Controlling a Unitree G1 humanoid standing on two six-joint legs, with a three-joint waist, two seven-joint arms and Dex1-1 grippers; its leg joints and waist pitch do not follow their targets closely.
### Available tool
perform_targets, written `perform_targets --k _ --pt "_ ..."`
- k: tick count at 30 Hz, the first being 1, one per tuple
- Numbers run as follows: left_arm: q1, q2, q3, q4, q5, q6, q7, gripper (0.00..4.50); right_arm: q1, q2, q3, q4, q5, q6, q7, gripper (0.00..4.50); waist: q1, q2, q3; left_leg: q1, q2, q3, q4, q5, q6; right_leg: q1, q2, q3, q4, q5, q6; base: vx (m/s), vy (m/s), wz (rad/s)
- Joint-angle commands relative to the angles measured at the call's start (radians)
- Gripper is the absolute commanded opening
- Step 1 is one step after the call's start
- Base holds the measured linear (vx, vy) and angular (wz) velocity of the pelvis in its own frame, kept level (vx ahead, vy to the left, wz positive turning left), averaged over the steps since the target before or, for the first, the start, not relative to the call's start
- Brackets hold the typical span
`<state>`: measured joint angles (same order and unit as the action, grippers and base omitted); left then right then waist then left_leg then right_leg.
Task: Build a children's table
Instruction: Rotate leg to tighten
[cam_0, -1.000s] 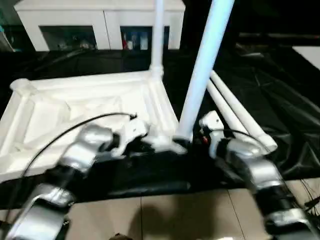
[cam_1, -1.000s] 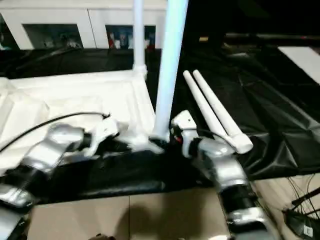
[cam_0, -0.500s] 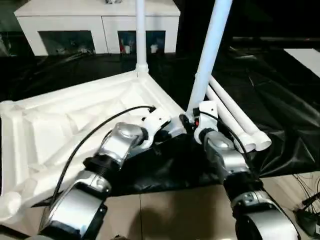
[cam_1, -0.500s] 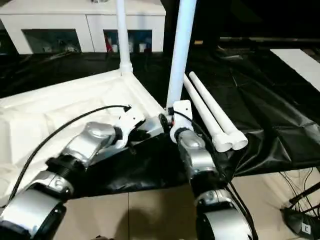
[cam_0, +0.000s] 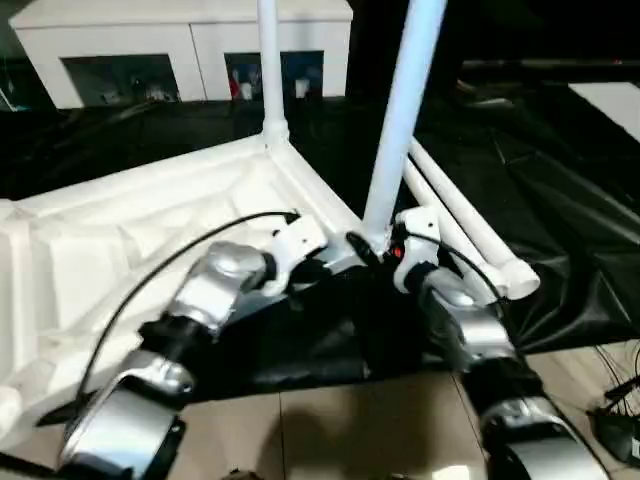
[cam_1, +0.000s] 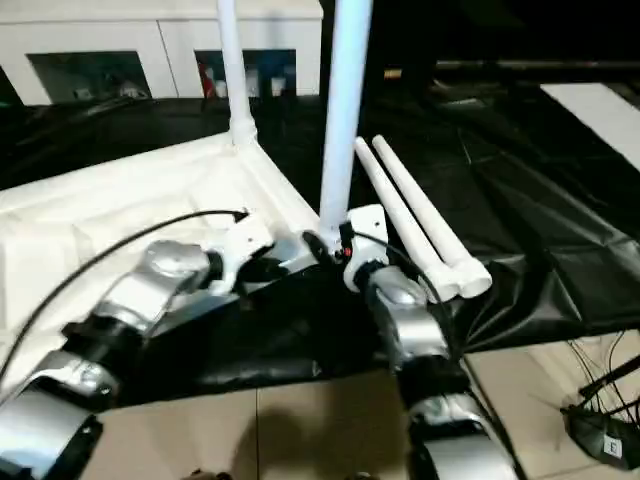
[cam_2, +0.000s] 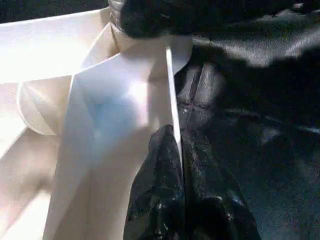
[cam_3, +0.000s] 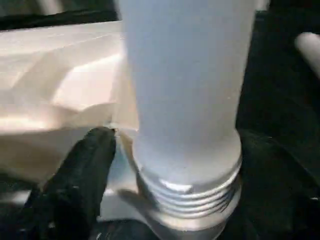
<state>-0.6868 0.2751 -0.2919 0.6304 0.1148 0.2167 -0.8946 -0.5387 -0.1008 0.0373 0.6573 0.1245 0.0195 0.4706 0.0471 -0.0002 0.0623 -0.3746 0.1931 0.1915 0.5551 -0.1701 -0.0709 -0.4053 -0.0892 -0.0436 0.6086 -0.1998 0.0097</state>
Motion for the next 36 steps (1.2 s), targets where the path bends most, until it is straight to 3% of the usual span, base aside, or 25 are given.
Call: perform_targets --k 1,5,10,13,15,19,21,27,36 --pt "0.048 0.025 -0.040 -0.006 -0.001 -0.021 -0.065 0.00 0.019 -0.034 0.053 -0.075 0.000 0.024 0.105 4.19 0.006 -0.009 -0.053 0.000 0.030 -0.010 -0.052 -0.139 0.095 0.048 -0.046 0.035 -0.070 -0.048 -0.237 0.053 -0.009 -0.02" --pt "0.083 0.076 -0.048 -0.062 -0.034 -0.052 -0.173 0.00 0.045 -0.105 0.064 -0.130 0.015 0.056 0.230 4.27 0.005 -0.009 -0.056 0.001 0.030 -0.009 -0.045 -0.101 0.123 0.054 -0.043 0.035 -0.056 0.060 -0.273 0.026 -0.002 -0.01" --pt "0.127 0.145 -0.077 -0.150 -0.071 -0.055 -0.323 0.00 0.060 -0.181 0.090 -0.181 0.029 0.061 0.384 4.27 0.010 -0.004 -0.062 0.009 0.035 -0.006 -0.034 -0.051 0.156 0.052 -0.038 0.033 -0.039 0.174 -0.304 0.000 0.000 0.00" --pt "0.143 0.166 -0.084 -0.184 -0.083 -0.040 -0.370 0.00 0.052 -0.202 0.102 -0.183 0.041 0.062 0.438 4.27 0.016 -0.004 -0.059 0.011 0.038 -0.003 -0.034 -0.070 0.154 0.049 -0.041 0.032 -0.042 0.135 -0.311 0.000 0.000 0.00" --pt "0.146 0.168 -0.082 -0.192 -0.084 -0.036 -0.374 0.00 0.048 -0.218 0.123 -0.190 0.041 0.063 0.477 4.27 0.017 -0.008 -0.055 0.012 0.039 -0.002 -0.039 -0.113 0.132 0.048 -0.044 0.033 -0.049 0.052 -0.302 0.000 0.000 0.00" --pt "0.148 0.173 -0.082 -0.197 -0.082 -0.035 -0.373 0.00 0.050 -0.228 0.137 -0.196 0.032 0.068 0.522 4.11 0.016 -0.011 -0.052 0.012 0.039 -0.003 -0.043 -0.154 0.101 0.046 -0.047 0.037 -0.055 -0.025 -0.279 0.000 0.000 0.00" --pt "0.150 0.178 -0.082 -0.204 -0.086 -0.031 -0.374 0.00 0.051 -0.232 0.138 -0.200 0.035 0.074 0.532 3.94 0.016 -0.010 -0.053 0.012 0.039 -0.003 -0.042 -0.145 0.098 0.047 -0.047 0.038 -0.053 -0.019 -0.276 0.000 0.000 0.00" --pt "0.151 0.181 -0.078 -0.211 -0.085 -0.025 -0.372 0.00 0.049 -0.238 0.134 -0.195 0.043 0.072 0.551 3.36 0.017 -0.013 -0.058 0.009 0.035 -0.002 -0.034 -0.089 0.127 0.050 -0.046 0.037 -0.043 0.069 -0.289 0.000 0.000 0.00" --pt "0.150 0.180 -0.082 -0.207 -0.087 -0.020 -0.367 0.00 0.056 -0.234 0.138 -0.189 0.038 0.075 0.562 2.72 0.018 -0.013 -0.059 0.009 0.035 -0.002 -0.032 -0.085 0.129 0.051 -0.045 0.036 -0.042 0.066 -0.294 0.000 0.000 0.00"
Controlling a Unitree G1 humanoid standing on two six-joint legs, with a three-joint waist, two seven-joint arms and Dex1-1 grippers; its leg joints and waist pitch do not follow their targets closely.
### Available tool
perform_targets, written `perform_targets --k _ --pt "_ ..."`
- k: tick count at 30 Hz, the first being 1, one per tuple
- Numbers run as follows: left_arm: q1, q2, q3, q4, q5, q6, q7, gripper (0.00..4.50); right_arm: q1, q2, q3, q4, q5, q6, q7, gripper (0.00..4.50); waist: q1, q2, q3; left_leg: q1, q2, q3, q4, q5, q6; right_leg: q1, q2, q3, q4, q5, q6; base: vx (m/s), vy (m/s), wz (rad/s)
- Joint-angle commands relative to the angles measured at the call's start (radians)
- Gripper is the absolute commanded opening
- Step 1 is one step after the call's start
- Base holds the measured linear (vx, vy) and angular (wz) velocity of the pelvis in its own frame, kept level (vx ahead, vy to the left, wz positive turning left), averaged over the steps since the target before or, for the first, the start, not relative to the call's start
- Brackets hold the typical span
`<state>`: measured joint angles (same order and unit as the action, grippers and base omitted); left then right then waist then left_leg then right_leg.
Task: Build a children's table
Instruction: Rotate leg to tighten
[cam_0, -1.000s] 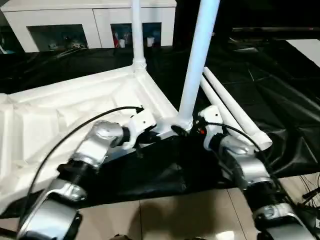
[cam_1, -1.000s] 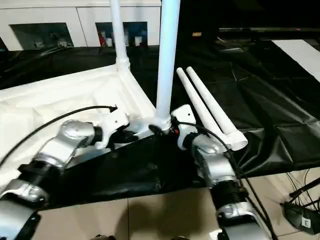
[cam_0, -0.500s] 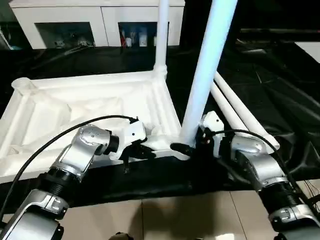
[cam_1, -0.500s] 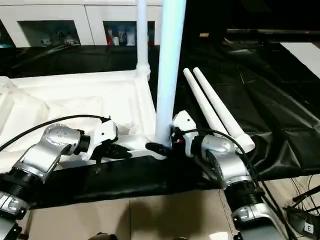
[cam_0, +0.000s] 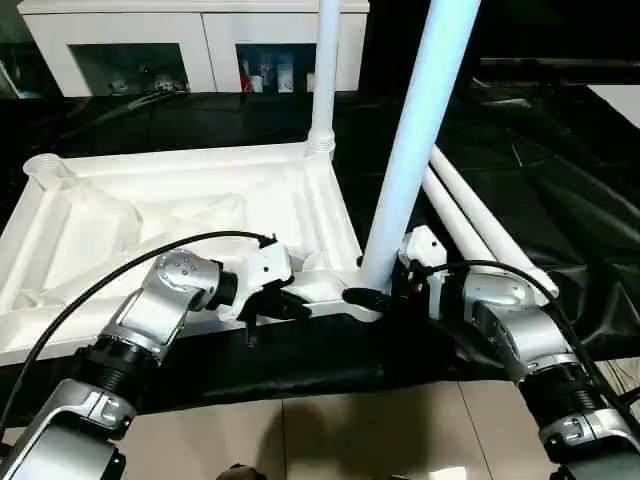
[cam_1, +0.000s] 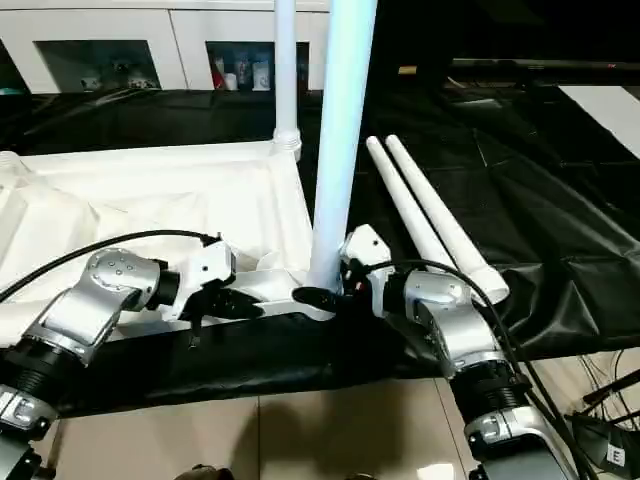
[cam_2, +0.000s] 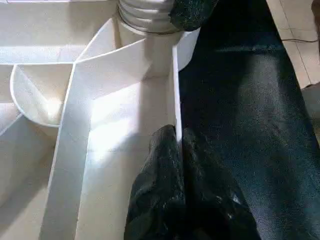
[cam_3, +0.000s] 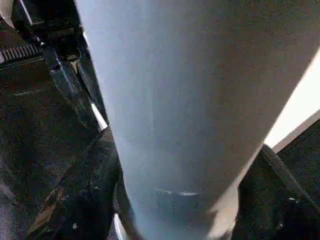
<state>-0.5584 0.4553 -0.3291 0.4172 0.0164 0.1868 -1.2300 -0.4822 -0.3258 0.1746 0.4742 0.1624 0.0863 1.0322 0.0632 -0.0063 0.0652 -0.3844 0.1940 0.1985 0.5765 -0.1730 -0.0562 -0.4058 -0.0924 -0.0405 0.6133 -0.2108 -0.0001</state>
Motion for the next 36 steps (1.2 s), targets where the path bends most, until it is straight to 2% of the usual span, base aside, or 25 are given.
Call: perform_targets --k 1,4,6,8,9,11,12,17,19,22,26,27,28,29,30,32,34,35,36 --pt "0.021 -0.001 -0.045 0.007 0.011 0.011 -0.030 0.00 0.001 -0.008 0.001 -0.005 -0.001 0.010 -0.002 2.72 0.002 -0.007 -0.062 0.019 0.034 -0.009 -0.053 -0.076 0.117 0.051 -0.042 0.033 -0.046 0.085 -0.286 0.000 0.000 0.00" --pt "0.014 -0.009 -0.041 0.027 0.021 0.018 -0.003 0.00 0.006 0.005 -0.010 0.010 -0.007 0.025 -0.042 2.68 0.002 -0.007 -0.060 0.018 0.033 -0.010 -0.053 -0.082 0.116 0.051 -0.042 0.032 -0.047 0.079 -0.286 0.000 0.000 0.00" --pt "-0.008 -0.039 -0.027 0.075 0.037 0.037 0.065 0.00 0.000 0.034 -0.035 0.056 -0.028 0.027 -0.149 2.67 -0.001 -0.006 -0.056 0.019 0.033 -0.009 -0.056 -0.102 0.105 0.046 -0.041 0.033 -0.052 0.041 -0.282 0.000 0.000 0.00" --pt "-0.026 -0.060 -0.018 0.107 0.046 0.052 0.110 0.00 -0.007 0.053 -0.048 0.086 -0.046 0.028 -0.224 2.67 -0.003 -0.006 -0.052 0.024 0.033 -0.012 -0.062 -0.173 0.061 0.045 -0.045 0.034 -0.064 -0.085 -0.263 0.000 0.000 0.00" --pt "-0.040 -0.074 -0.014 0.131 0.053 0.057 0.139 0.00 -0.014 0.066 -0.056 0.107 -0.054 0.036 -0.270 2.67 -0.002 -0.005 -0.051 0.024 0.035 -0.013 -0.066 -0.185 0.050 0.046 -0.047 0.034 -0.067 -0.110 -0.256 0.000 0.000 0.00" --pt "-0.083 -0.117 -0.008 0.191 0.075 0.081 0.225 0.00 -0.039 0.123 -0.082 0.166 -0.069 0.066 -0.419 2.67 -0.008 -0.002 -0.047 0.030 0.034 -0.013 -0.071 -0.237 0.017 0.037 -0.044 0.037 -0.077 -0.187 -0.236 0.000 0.000 0.00" --pt "-0.096 -0.131 -0.006 0.208 0.080 0.091 0.249 0.00 -0.048 0.144 -0.091 0.181 -0.070 0.079 -0.466 2.67 -0.011 -0.001 -0.045 0.029 0.032 -0.017 -0.076 -0.260 -0.005 0.039 -0.046 0.037 -0.080 -0.233 -0.224 0.000 0.000 0.00" --pt "-0.169 -0.212 0.027 0.310 0.093 0.155 0.417 0.00 -0.092 0.254 -0.150 0.265 -0.061 0.114 -0.722 2.67 -0.014 0.001 -0.041 0.032 0.030 -0.022 -0.084 -0.334 -0.039 0.031 -0.049 0.037 -0.095 -0.324 -0.175 0.000 0.000 0.00" --pt "-0.177 -0.224 0.034 0.323 0.091 0.164 0.441 0.00 -0.097 0.268 -0.157 0.276 -0.059 0.117 -0.752 2.67 -0.013 0.000 -0.043 0.033 0.031 -0.022 -0.084 -0.333 -0.036 0.031 -0.048 0.038 -0.096 -0.306 -0.172 0.000 0.000 0.00" --pt "-0.177 -0.224 0.034 0.323 0.091 0.164 0.441 0.00 -0.097 0.268 -0.157 0.276 -0.059 0.117 -0.752 2.67 -0.012 -0.002 -0.044 0.028 0.030 -0.021 -0.083 -0.307 -0.017 0.034 -0.046 0.038 -0.093 -0.260 -0.173 0.000 0.000 0.00" --pt "-0.198 -0.251 0.047 0.357 0.088 0.175 0.484 0.00 -0.112 0.295 -0.170 0.307 -0.057 0.118 -0.816 2.67 -0.013 0.000 -0.044 0.030 0.031 -0.020 -0.084 -0.313 -0.016 0.031 -0.046 0.038 -0.094 -0.266 -0.178 0.000 0.000 0.00" --pt "-0.217 -0.280 0.047 0.383 0.092 0.164 0.515 0.00 -0.147 0.330 -0.177 0.361 -0.058 0.057 -0.874 2.67 -0.012 0.007 -0.040 0.031 0.030 -0.021 -0.086 -0.318 -0.022 0.028 -0.047 0.039 -0.096 -0.272 -0.178 0.000 0.000 0.00" --pt "-0.223 -0.291 0.044 0.389 0.099 0.155 0.527 0.00 -0.168 0.349 -0.180 0.390 -0.057 0.006 -0.895 2.67 -0.016 0.005 -0.041 0.031 0.030 -0.019 -0.086 -0.328 -0.027 0.025 -0.048 0.039 -0.097 -0.282 -0.182 0.000 0.000 0.00" --pt "-0.226 -0.296 0.040 0.389 0.104 0.149 0.532 0.00 -0.181 0.360 -0.181 0.407 -0.056 -0.029 -0.904 2.67 -0.015 0.003 -0.041 0.031 0.030 -0.023 -0.087 -0.350 -0.037 0.026 -0.051 0.037 -0.101 -0.318 -0.171 0.000 0.000 0.00" --pt "-0.220 -0.287 0.038 0.368 0.107 0.150 0.519 0.00 -0.184 0.366 -0.186 0.393 -0.043 -0.061 -0.869 3.02 -0.013 0.004 -0.041 0.031 0.031 -0.023 -0.087 -0.352 -0.030 0.027 -0.050 0.037 -0.102 -0.309 -0.164 0.000 0.000 0.00" --pt "-0.215 -0.275 0.039 0.350 0.108 0.151 0.505 0.00 -0.181 0.365 -0.189 0.370 -0.039 -0.076 -0.839 3.36 -0.012 0.004 -0.044 0.026 0.032 -0.023 -0.087 -0.318 -0.018 0.032 -0.046 0.037 -0.093 -0.239 -0.169 0.000 0.000 0.00" --pt "-0.209 -0.254 0.037 0.334 0.110 0.145 0.485 0.00 -0.178 0.359 -0.189 0.337 -0.050 -0.086 -0.811 3.46 -0.012 0.008 -0.049 0.023 0.031 -0.021 -0.083 -0.281 -0.003 0.036 -0.043 0.036 -0.085 -0.151 -0.188 0.000 0.000 0.00" --pt "-0.203 -0.243 0.035 0.325 0.108 0.140 0.473 0.00 -0.174 0.351 -0.187 0.318 -0.053 -0.082 -0.794 3.58 -0.014 0.007 -0.053 0.016 0.030 -0.021 -0.081 -0.245 0.006 0.044 -0.044 0.034 -0.078 -0.097 -0.201 0.000 0.000 0.00" --pt "-0.197 -0.233 0.032 0.316 0.106 0.132 0.461 0.00 -0.169 0.343 -0.182 0.298 -0.050 -0.077 -0.777 3.71 -0.016 0.010 -0.059 0.015 0.029 -0.021 -0.076 -0.196 0.019 0.048 -0.043 0.033 -0.069 -0.026 -0.216 0.000 0.000 0.00"
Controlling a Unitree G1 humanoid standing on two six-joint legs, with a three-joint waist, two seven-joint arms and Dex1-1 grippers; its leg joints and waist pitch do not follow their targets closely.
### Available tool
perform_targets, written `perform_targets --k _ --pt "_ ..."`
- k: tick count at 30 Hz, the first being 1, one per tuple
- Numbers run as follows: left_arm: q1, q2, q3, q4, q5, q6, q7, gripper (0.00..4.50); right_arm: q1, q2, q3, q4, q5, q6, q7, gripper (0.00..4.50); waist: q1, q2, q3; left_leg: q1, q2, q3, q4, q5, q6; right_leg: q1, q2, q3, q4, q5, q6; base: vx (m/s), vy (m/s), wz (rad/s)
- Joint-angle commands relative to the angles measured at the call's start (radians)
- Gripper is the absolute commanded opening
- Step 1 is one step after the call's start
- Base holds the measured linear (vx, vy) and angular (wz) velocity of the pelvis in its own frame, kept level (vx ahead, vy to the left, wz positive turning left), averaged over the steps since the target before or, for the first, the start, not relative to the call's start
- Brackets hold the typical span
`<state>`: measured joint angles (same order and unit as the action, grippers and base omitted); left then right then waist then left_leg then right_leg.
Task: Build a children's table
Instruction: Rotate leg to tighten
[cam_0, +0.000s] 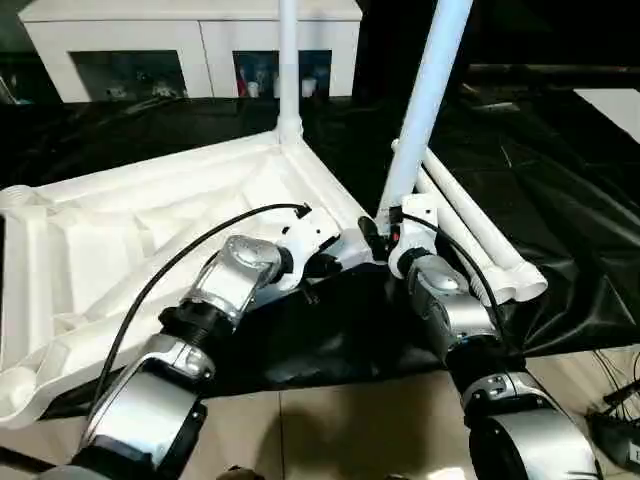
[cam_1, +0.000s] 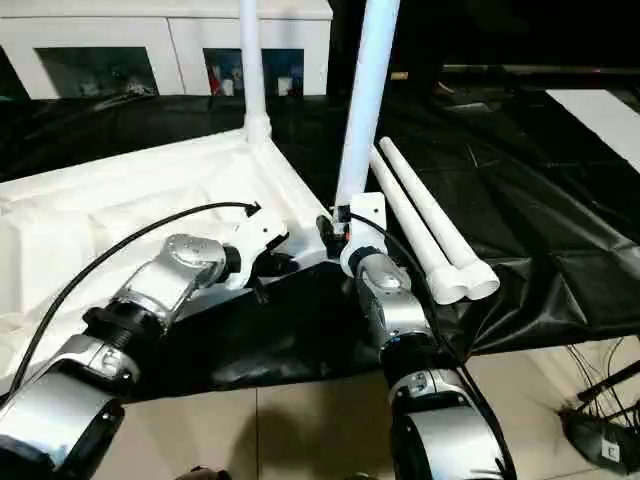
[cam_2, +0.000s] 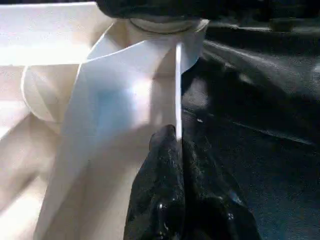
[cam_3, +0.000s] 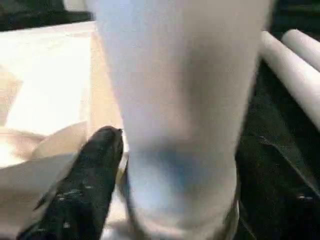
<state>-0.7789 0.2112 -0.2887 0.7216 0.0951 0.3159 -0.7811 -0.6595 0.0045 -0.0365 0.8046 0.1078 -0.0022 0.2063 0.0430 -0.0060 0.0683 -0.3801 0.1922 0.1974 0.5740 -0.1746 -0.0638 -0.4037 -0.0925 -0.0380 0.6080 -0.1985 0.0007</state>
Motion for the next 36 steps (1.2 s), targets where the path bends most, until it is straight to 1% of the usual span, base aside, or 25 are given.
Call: perform_targets --k 1,2,3,4,5,6,8,9,10,11,12,13,14,15,17,20,23,24,28,29,30,31,34,35,36 --pt "0.030 0.017 -0.011 0.003 0.025 -0.002 0.000 0.00 0.013 0.005 0.033 -0.048 0.005 0.017 0.061 3.78 0.003 0.009 -0.063 0.011 0.030 -0.018 -0.070 -0.172 0.036 0.046 -0.042 0.030 -0.061 0.001 -0.228 0.000 0.000 0.00" --pt "0.049 0.035 -0.016 -0.024 0.019 -0.020 -0.034 0.00 0.027 -0.019 0.044 -0.090 0.008 0.036 0.099 3.82 0.001 0.004 -0.067 0.011 0.030 -0.017 -0.066 -0.147 0.048 0.049 -0.041 0.029 -0.057 0.041 -0.239 0.000 0.000 0.00" --pt "0.065 0.049 -0.021 -0.045 0.014 -0.035 -0.065 0.00 0.037 -0.040 0.054 -0.112 0.010 0.046 0.129 3.90 0.002 0.005 -0.068 0.005 0.029 -0.015 -0.059 -0.092 0.078 0.054 -0.041 0.029 -0.047 0.127 -0.256 0.000 0.000 0.00" --pt "0.079 0.061 -0.027 -0.064 0.010 -0.045 -0.093 0.00 0.044 -0.061 0.062 -0.124 0.012 0.052 0.159 4.11 0.003 0.004 -0.068 0.005 0.028 -0.015 -0.057 -0.063 0.100 0.055 -0.039 0.027 -0.045 0.169 -0.270 0.000 0.000 0.00" --pt "0.092 0.073 -0.034 -0.079 0.007 -0.063 -0.124 0.00 0.051 -0.081 0.072 -0.133 0.012 0.055 0.191 4.11 0.001 0.000 -0.071 0.006 0.026 -0.013 -0.053 -0.060 0.115 0.056 -0.039 0.027 -0.043 0.185 -0.280 0.000 0.000 0.00" --pt "0.111 0.090 -0.040 -0.104 -0.002 -0.063 -0.161 0.00 0.072 -0.116 0.095 -0.166 0.012 0.067 0.254 4.11 0.001 0.002 -0.070 0.008 0.029 -0.011 -0.053 -0.064 0.124 0.053 -0.041 0.028 -0.044 0.180 -0.290 0.000 0.000 0.00" --pt "0.131 0.111 -0.048 -0.128 -0.008 -0.069 -0.196 0.00 0.096 -0.155 0.118 -0.202 0.010 0.078 0.322 4.11 0.006 0.003 -0.067 0.010 0.031 -0.011 -0.053 -0.075 0.130 0.055 -0.041 0.028 -0.045 0.166 -0.289 0.000 0.000 0.00" --pt "0.160 0.139 -0.062 -0.169 -0.030 -0.085 -0.269 0.00 0.122 -0.205 0.129 -0.244 0.020 0.097 0.406 4.11 0.008 0.001 -0.068 0.012 0.033 -0.010 -0.053 -0.076 0.132 0.055 -0.041 0.029 -0.044 0.154 -0.293 0.000 0.000 0.00" --pt "0.160 0.139 -0.062 -0.169 -0.030 -0.085 -0.269 0.00 0.122 -0.205 0.129 -0.244 0.020 0.097 0.406 4.11 0.010 0.001 -0.067 0.012 0.033 -0.010 -0.052 -0.076 0.132 0.055 -0.040 0.029 -0.045 0.151 -0.291 0.000 0.000 0.00" --pt "0.187 0.171 -0.079 -0.211 -0.053 -0.132 -0.347 0.00 0.145 -0.257 0.140 -0.287 0.031 0.102 0.497 4.11 0.012 0.002 -0.067 0.012 0.035 -0.011 -0.054 -0.085 0.132 0.054 -0.040 0.029 -0.045 0.136 -0.290 0.000 0.000 0.00" --pt "0.193 0.180 -0.085 -0.221 -0.058 -0.143 -0.368 0.00 0.150 -0.271 0.143 -0.296 0.034 0.101 0.524 4.11 0.013 0.002 -0.067 0.013 0.036 -0.010 -0.053 -0.094 0.130 0.054 -0.041 0.030 -0.045 0.126 -0.289 0.000 0.000 0.00" --pt "0.199 0.191 -0.091 -0.234 -0.062 -0.136 -0.385 0.00 0.156 -0.289 0.146 -0.311 0.044 0.112 0.565 4.11 0.013 0.002 -0.064 0.015 0.038 -0.009 -0.056 -0.114 0.123 0.049 -0.040 0.030 -0.048 0.092 -0.286 0.000 0.000 0.00" --pt "0.203 0.201 -0.097 -0.244 -0.065 -0.134 -0.403 0.00 0.162 -0.309 0.151 -0.325 0.054 0.117 0.610 4.11 0.014 -0.004 -0.063 0.017 0.037 -0.008 -0.058 -0.133 0.114 0.050 -0.039 0.030 -0.051 0.051 -0.285 0.000 0.000 0.00" --pt "0.206 0.211 -0.101 -0.253 -0.071 -0.133 -0.423 0.00 0.165 -0.329 0.158 -0.336 0.059 0.123 0.647 4.11 0.017 -0.002 -0.062 0.019 0.039 -0.008 -0.058 -0.141 0.110 0.048 -0.041 0.030 -0.052 0.032 -0.284 0.000 0.000 0.00" --pt "0.210 0.230 -0.097 -0.275 -0.076 -0.126 -0.452 0.00 0.169 -0.378 0.178 -0.367 0.084 0.156 0.754 4.11 0.023 -0.005 -0.058 0.021 0.042 -0.006 -0.061 -0.162 0.094 0.042 -0.042 0.032 -0.056 -0.029 -0.271 0.000 0.000 0.00" --pt "0.209 0.234 -0.092 -0.282 -0.077 -0.120 -0.463 0.00 0.159 -0.400 0.194 -0.364 0.091 0.162 0.809 4.11 0.028 -0.004 -0.055 0.019 0.042 -0.008 -0.063 -0.175 0.079 0.042 -0.044 0.032 -0.058 -0.068 -0.263 0.000 0.000 0.00" --pt "0.211 0.234 -0.088 -0.292 -0.076 -0.117 -0.463 0.00 0.146 -0.413 0.213 -0.344 0.076 0.143 0.848 4.11 0.029 -0.007 -0.057 0.017 0.039 -0.008 -0.060 -0.156 0.077 0.043 -0.044 0.032 -0.056 -0.050 -0.261 0.000 0.000 0.00" --pt "0.212 0.235 -0.088 -0.294 -0.077 -0.120 -0.462 0.00 0.132 -0.411 0.219 -0.312 0.054 0.122 0.850 4.11 0.028 -0.014 -0.059 0.017 0.039 -0.008 -0.058 -0.145 0.080 0.043 -0.045 0.032 -0.054 -0.040 -0.263 0.000 0.000 0.00" --pt "0.208 0.237 -0.085 -0.291 -0.079 -0.120 -0.454 0.00 0.115 -0.404 0.222 -0.288 0.049 0.119 0.856 4.11 0.030 -0.011 -0.063 0.016 0.037 -0.007 -0.054 -0.111 0.093 0.045 -0.044 0.031 -0.048 0.001 -0.275 0.000 0.000 0.00" --pt "0.205 0.237 -0.083 -0.289 -0.081 -0.118 -0.453 0.00 0.110 -0.401 0.222 -0.284 0.051 0.121 0.858 3.95 0.030 -0.011 -0.063 0.015 0.037 -0.008 -0.053 -0.109 0.094 0.045 -0.043 0.031 -0.048 0.004 -0.276 0.000 0.000 0.00" --pt "0.202 0.238 -0.084 -0.284 -0.079 -0.120 -0.452 0.00 0.103 -0.394 0.219 -0.271 0.056 0.122 0.850 3.85 0.031 -0.004 -0.063 0.015 0.037 -0.009 -0.053 -0.111 0.095 0.045 -0.043 0.030 -0.047 0.005 -0.281 0.000 0.000 0.00" --pt "0.201 0.238 -0.085 -0.282 -0.078 -0.122 -0.453 0.00 0.102 -0.392 0.217 -0.267 0.057 0.121 0.849 3.85 0.031 -0.002 -0.062 0.015 0.037 -0.008 -0.053 -0.118 0.093 0.044 -0.043 0.030 -0.048 0.000 -0.280 0.000 0.000 0.00" --pt "0.204 0.235 -0.088 -0.281 -0.074 -0.121 -0.455 0.00 0.113 -0.392 0.227 -0.265 0.051 0.118 0.861 3.51 0.032 -0.006 -0.063 0.015 0.038 -0.009 -0.054 -0.130 0.085 0.046 -0.043 0.030 -0.047 -0.003 -0.280 0.000 0.000 0.00" --pt "0.204 0.235 -0.088 -0.282 -0.075 -0.120 -0.455 0.00 0.113 -0.392 0.227 -0.265 0.051 0.117 0.861 3.51 0.033 -0.005 -0.063 0.017 0.038 -0.009 -0.054 -0.131 0.084 0.046 -0.043 0.029 -0.047 -0.004 -0.280 0.000 0.000 0.00" --pt "0.207 0.234 -0.088 -0.287 -0.075 -0.116 -0.456 0.00 0.122 -0.393 0.231 -0.268 0.049 0.114 0.870 3.41 0.033 -0.009 -0.063 0.017 0.038 -0.009 -0.054 -0.130 0.085 0.045 -0.042 0.030 -0.047 -0.001 -0.280 0.000 0.000 0.00"
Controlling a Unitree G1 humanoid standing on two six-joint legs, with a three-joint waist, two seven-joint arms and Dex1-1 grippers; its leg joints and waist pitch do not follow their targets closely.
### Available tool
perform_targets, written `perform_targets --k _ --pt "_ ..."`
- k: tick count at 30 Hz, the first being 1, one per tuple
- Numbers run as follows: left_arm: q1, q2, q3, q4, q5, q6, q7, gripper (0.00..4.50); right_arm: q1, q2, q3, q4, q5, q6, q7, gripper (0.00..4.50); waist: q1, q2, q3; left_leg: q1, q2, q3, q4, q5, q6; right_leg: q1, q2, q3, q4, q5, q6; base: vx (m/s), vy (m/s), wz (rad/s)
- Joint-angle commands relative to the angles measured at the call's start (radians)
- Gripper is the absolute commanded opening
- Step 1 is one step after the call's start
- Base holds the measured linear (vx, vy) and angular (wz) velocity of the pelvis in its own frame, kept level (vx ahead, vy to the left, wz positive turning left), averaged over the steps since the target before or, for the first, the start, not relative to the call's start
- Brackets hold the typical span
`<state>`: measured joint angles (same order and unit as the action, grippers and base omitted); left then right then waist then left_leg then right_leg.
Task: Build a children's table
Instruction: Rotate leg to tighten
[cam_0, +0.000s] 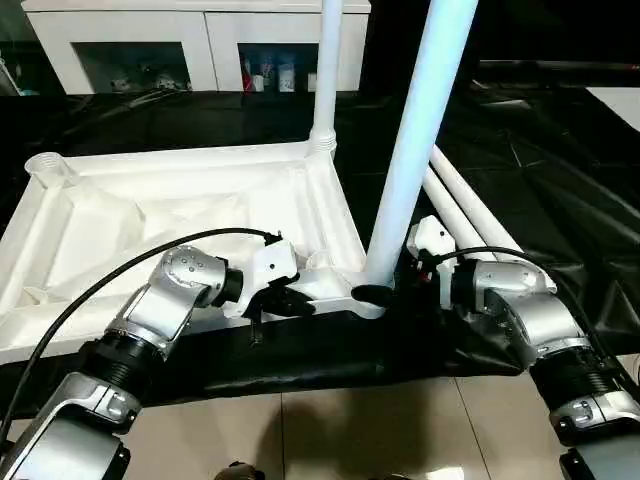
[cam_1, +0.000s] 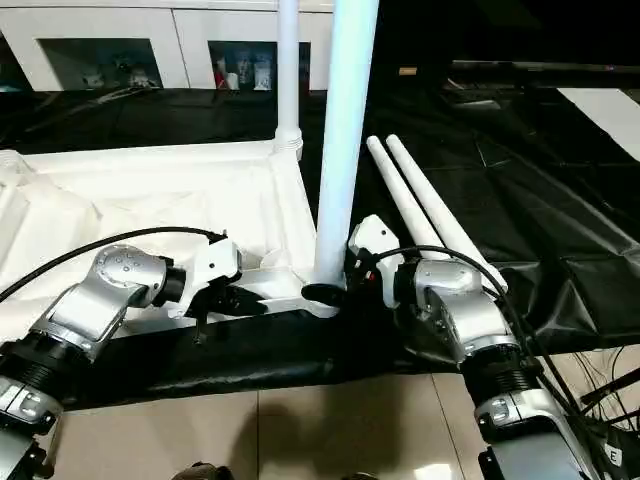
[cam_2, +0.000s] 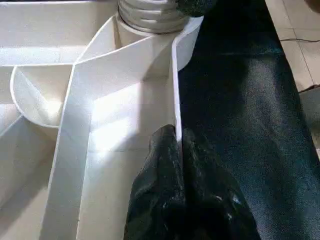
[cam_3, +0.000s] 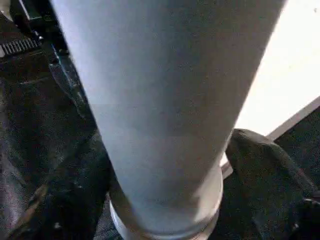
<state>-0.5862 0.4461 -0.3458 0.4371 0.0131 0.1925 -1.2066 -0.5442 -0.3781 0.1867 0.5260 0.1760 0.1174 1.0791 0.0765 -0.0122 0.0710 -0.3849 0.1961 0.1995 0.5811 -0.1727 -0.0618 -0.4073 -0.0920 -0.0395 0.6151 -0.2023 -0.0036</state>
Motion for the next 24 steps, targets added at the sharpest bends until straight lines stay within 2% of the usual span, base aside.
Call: perform_targets --k 1,9,15,18,21,24 --pt "0.015 0.000 -0.031 -0.004 0.006 0.008 -0.031 0.00 0.009 -0.011 0.008 0.009 -0.020 -0.007 0.000 3.28 0.001 -0.005 -0.066 0.021 0.034 -0.010 -0.060 -0.126 0.086 0.050 -0.043 0.032 -0.053 0.008 -0.276 0.000 0.000 0.00" --pt "0.012 0.009 -0.024 0.014 0.009 0.000 -0.026 0.00 0.006 -0.005 0.026 0.038 -0.038 -0.026 0.015 2.68 0.002 -0.004 -0.063 0.020 0.034 -0.011 -0.060 -0.128 0.087 0.048 -0.044 0.031 -0.054 -0.015 -0.270 0.000 0.000 0.00" --pt "0.013 0.005 -0.025 0.025 0.013 -0.002 -0.019 0.00 0.015 0.010 0.021 0.032 -0.034 -0.011 -0.006 2.64 0.001 -0.002 -0.066 0.021 0.033 -0.011 -0.059 -0.123 0.085 0.049 -0.042 0.031 -0.052 0.004 -0.273 0.000 0.000 0.00" --pt "0.000 -0.012 -0.014 0.049 0.022 0.016 0.026 0.00 0.018 0.034 -0.001 0.045 -0.029 0.008 -0.071 2.63 -0.002 -0.003 -0.063 0.022 0.033 -0.010 -0.061 -0.148 0.075 0.047 -0.043 0.032 -0.057 -0.031 -0.269 0.000 0.000 0.00" --pt "-0.034 -0.061 0.011 0.116 0.033 0.046 0.127 0.00 0.006 0.098 -0.057 0.102 -0.038 0.028 -0.264 2.63 -0.007 0.000 -0.059 0.027 0.033 -0.013 -0.069 -0.211 0.033 0.043 -0.046 0.033 -0.069 -0.144 -0.254 0.000 0.000 0.00" --pt "-0.074 -0.112 0.025 0.186 0.052 0.076 0.229 0.00 -0.005 0.165 -0.093 0.140 -0.047 0.040 -0.423 2.63 -0.017 0.000 -0.056 0.030 0.032 -0.017 -0.078 -0.283 -0.013 0.039 -0.046 0.034 -0.082 -0.257 -0.213 0.000 0.000 0.00"
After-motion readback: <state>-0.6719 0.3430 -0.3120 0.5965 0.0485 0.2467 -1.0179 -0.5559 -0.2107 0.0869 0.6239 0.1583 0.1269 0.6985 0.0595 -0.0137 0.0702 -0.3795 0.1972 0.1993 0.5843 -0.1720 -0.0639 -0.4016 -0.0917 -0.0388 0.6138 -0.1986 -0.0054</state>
